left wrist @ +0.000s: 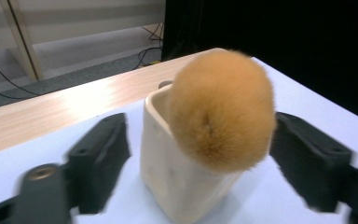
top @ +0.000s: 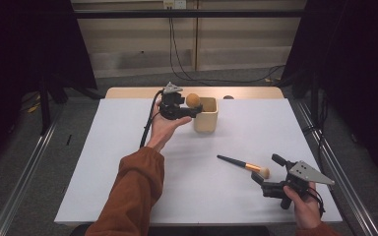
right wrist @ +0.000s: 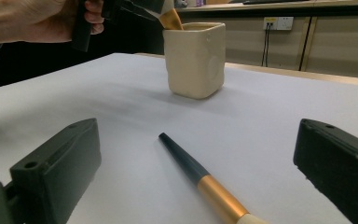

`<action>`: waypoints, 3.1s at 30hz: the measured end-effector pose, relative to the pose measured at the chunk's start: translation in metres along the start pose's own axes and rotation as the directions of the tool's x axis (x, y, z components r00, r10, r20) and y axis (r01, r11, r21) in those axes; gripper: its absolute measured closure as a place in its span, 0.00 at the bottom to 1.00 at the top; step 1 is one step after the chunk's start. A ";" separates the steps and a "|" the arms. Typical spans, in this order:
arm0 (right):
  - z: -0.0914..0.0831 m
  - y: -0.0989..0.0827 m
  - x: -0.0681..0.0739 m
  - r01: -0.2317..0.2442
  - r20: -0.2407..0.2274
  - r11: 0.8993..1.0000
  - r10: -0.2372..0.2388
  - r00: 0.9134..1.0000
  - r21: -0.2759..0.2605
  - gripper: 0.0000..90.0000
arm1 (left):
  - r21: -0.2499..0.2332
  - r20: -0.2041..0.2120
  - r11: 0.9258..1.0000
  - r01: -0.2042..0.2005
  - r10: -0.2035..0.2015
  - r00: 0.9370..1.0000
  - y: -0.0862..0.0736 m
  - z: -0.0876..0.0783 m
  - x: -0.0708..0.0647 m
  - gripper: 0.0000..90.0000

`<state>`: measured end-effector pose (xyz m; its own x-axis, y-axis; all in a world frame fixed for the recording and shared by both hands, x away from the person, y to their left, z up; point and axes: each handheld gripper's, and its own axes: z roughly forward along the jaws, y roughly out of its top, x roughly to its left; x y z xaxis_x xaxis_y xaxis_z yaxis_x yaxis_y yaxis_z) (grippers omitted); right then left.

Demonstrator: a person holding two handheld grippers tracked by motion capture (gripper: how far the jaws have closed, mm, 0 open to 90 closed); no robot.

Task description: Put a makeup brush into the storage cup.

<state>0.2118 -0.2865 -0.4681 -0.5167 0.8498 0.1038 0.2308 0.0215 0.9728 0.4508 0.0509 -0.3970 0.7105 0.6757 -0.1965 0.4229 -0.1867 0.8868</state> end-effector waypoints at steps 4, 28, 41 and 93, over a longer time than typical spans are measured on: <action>0.000 0.000 -0.001 -0.003 0.004 1.000 0.003 1.000 -0.005 0.00 | -0.021 0.016 1.000 -0.010 0.010 1.000 -0.003 -0.007 -0.004 0.08; -0.005 0.001 -0.003 -0.006 0.009 1.000 0.006 1.000 -0.003 0.00 | -0.116 -0.013 0.993 -0.015 0.013 1.000 -0.040 -0.079 0.000 0.03; -0.006 0.001 -0.002 -0.001 0.015 1.000 0.001 1.000 -0.004 0.00 | -0.168 -0.039 0.984 -0.054 0.048 0.998 -0.062 -0.115 -0.002 0.04; -0.003 0.002 -0.001 0.004 0.028 1.000 -0.004 1.000 -0.003 0.00 | -0.178 -0.182 0.981 -0.074 0.041 0.982 -0.159 -0.223 -0.001 0.02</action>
<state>0.2104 -0.2893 -0.4659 -0.4942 0.8642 0.0940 0.2262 0.0234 0.9738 0.2578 0.2391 -0.4451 0.6130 0.7860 -0.0804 0.2625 -0.1067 0.9590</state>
